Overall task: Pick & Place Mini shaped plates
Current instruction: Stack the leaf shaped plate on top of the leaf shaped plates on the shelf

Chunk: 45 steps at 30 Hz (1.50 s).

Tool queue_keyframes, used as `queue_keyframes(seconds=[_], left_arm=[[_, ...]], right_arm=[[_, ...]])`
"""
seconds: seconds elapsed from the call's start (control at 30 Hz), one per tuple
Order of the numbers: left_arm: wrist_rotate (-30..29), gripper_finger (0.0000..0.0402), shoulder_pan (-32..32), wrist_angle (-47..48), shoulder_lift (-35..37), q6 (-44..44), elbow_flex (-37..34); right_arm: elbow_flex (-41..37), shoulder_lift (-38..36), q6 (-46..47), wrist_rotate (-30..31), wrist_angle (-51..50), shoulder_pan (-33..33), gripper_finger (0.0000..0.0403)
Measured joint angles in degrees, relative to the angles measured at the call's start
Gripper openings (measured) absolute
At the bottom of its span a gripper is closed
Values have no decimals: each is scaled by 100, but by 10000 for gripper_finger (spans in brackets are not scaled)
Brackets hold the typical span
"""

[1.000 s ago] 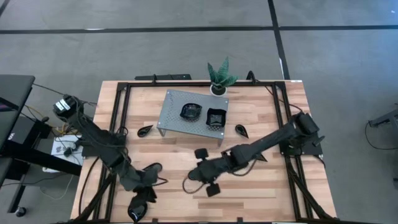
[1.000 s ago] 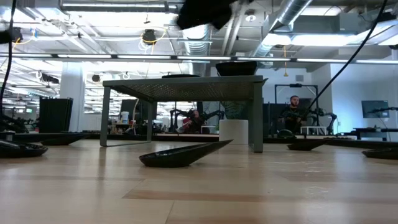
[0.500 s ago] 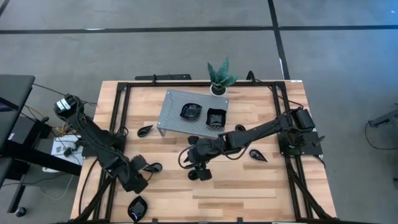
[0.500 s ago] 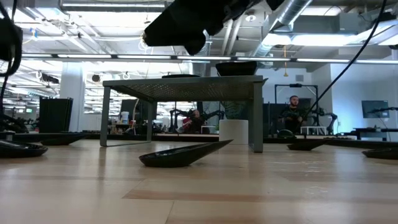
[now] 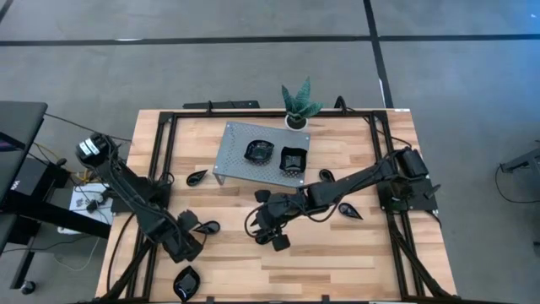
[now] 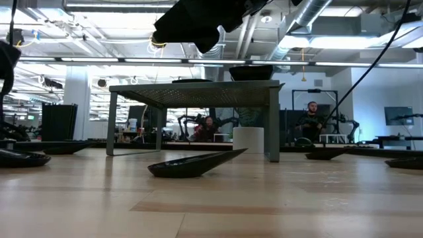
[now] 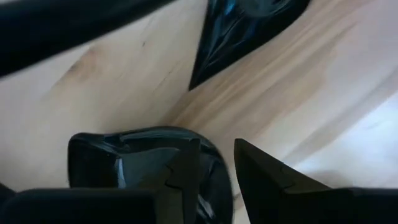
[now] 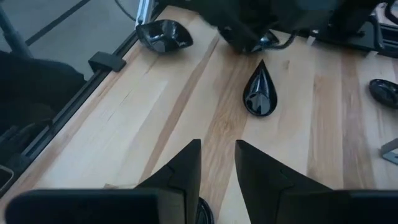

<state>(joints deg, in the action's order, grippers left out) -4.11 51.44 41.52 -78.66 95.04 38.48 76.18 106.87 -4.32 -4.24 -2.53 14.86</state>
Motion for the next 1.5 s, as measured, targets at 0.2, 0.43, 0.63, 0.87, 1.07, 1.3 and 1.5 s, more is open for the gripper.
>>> queue_keyframes(seconds=[0.2, 0.43, 0.63, 0.87, 1.07, 1.3, 1.5], left_arm=[[363, 99, 2, 0, -277, 0, 0], [373, 83, 0, 2, -284, -150, 0], [377, 11, 0, 13, -249, -175, 29], [309, 5, 0, -28, -31, -328, 553], [-93, 4, -103, -152, -26, -1447, 1140], [-377, 4, -332, -384, -26, -2913, 1438], [-649, 5, -684, -508, -26, -4258, 1438]], right_arm=[[0, 0, 274, 121, 113, -91, 93], [0, 0, -36, 125, 500, -167, 93], [4, 2, -228, 125, 628, -176, 93], [4, 2, -467, 110, 666, -12, 110], [9, 118, -519, 110, 1277, 47, 166], [19, 465, -482, -220, 1933, 18, 200], [366, 831, -349, -936, 2011, -113, 186]])
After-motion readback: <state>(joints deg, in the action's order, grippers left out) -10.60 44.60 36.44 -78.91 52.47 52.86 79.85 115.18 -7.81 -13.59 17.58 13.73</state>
